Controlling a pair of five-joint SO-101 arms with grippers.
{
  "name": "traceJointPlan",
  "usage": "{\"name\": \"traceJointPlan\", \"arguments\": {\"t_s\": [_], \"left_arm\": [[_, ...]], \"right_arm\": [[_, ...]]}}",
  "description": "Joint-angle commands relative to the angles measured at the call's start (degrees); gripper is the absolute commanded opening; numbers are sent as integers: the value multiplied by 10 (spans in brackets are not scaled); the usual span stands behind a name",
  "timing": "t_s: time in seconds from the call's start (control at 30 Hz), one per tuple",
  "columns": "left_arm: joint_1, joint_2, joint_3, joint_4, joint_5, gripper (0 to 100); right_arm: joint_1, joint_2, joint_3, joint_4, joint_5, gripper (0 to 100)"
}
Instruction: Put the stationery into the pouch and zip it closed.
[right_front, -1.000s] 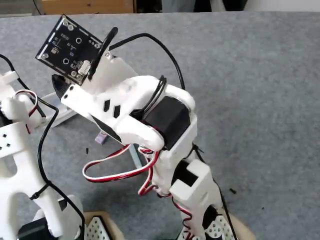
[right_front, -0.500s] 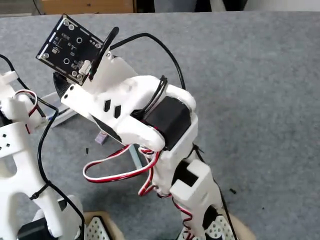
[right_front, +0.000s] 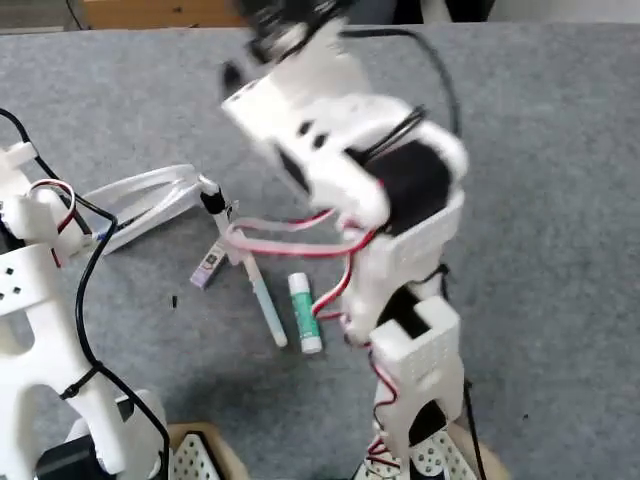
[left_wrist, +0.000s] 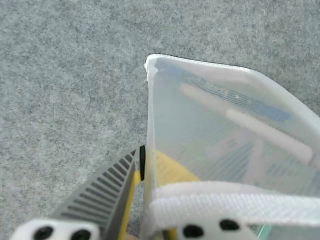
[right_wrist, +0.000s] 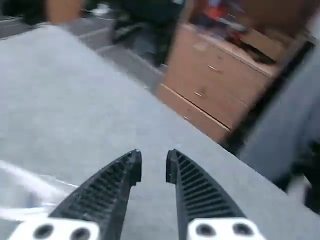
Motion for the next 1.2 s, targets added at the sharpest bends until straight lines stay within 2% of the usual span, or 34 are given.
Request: {"name": "traceJointPlan", "arguments": {"t_s": [0.0, 0.17, 0.47, 0.87, 1.07, 1.17], "left_arm": [[-9, 2, -3, -7, -4, 29], [-9, 0, -3, -6, -4, 29], [-9, -1, -3, -6, -4, 29], [-6, -2, -3, -4, -4, 29], [-6, -2, 0, -4, -4, 29], [-6, -2, 1, -4, -4, 29]], "right_arm": [[49, -46, 29, 5, -9, 98], [86, -89, 149, 5, -9, 98], [110, -252, 543, -14, -10, 96], [109, -529, 1042, -220, -10, 96], [109, -551, 1168, -274, -31, 98], [79, -550, 1187, -296, -37, 98]]}}
